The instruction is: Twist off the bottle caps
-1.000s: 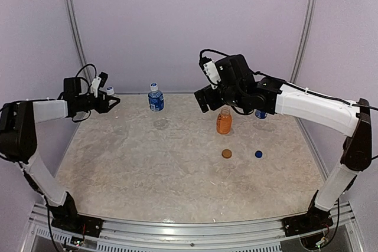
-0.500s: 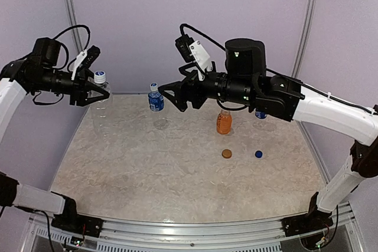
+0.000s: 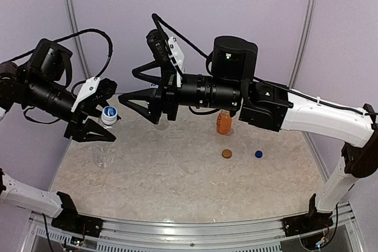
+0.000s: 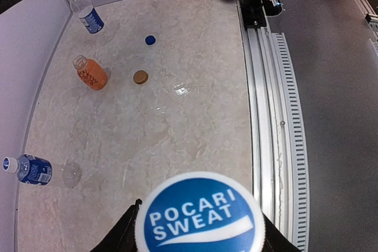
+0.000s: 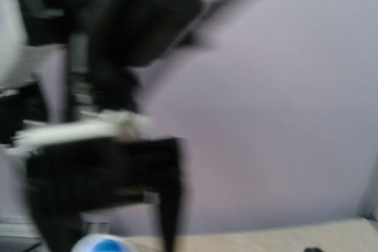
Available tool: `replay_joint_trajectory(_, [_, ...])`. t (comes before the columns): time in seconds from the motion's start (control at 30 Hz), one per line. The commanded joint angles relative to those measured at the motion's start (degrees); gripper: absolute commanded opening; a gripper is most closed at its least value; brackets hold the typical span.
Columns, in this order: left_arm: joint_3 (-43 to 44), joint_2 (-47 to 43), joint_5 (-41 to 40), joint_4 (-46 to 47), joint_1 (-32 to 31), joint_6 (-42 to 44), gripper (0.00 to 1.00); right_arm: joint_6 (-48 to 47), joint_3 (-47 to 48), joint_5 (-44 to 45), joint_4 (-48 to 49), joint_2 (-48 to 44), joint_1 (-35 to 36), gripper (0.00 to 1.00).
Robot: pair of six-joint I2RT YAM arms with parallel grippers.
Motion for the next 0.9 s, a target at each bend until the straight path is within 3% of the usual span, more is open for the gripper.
replay_joint_trajectory(0.0, [0.9, 1.1, -0.9, 0.5, -0.5, -1.7, 0.37, -2.2, -4.2, -10.2, 2.9, -0.6, 1.2, 0.79])
replay_joint_trajectory(0.07, [0.8, 1.0, -0.2, 0.7, -0.5, -1.8, 0.37, -2.7, -4.8, -11.8, 4.0, -0.4, 1.2, 0.78])
replay_joint_trajectory(0.17, [0.6, 0.8, 0.0, 1.6, -0.5, -1.7, 0.37, -3.9, -3.2, -11.7, 3.6, 1.7, 1.3, 0.66])
replay_joint_trajectory(0.27, [0.3, 0.4, 0.2, 2.1, -0.5, -1.7, 0.37, -4.9, -1.2, -11.5, 3.0, 3.9, 1.3, 0.63])
replay_joint_trajectory(0.43, [-1.1, -0.4, 0.9, 2.5, -0.4, -1.5, 0.37, -5.7, 2.1, -10.3, 2.5, 6.5, 1.3, 0.5])
replay_joint_trajectory(0.7, [-1.3, -0.9, 1.4, 3.8, -0.5, -1.0, 0.37, -6.0, 5.7, -9.9, -0.4, 10.0, 1.3, 0.41])
replay_joint_trajectory(0.87, [-2.2, -1.3, 1.4, 3.9, -0.4, -1.0, 0.36, -6.0, 6.7, -9.8, -2.2, 11.1, 1.3, 0.29])
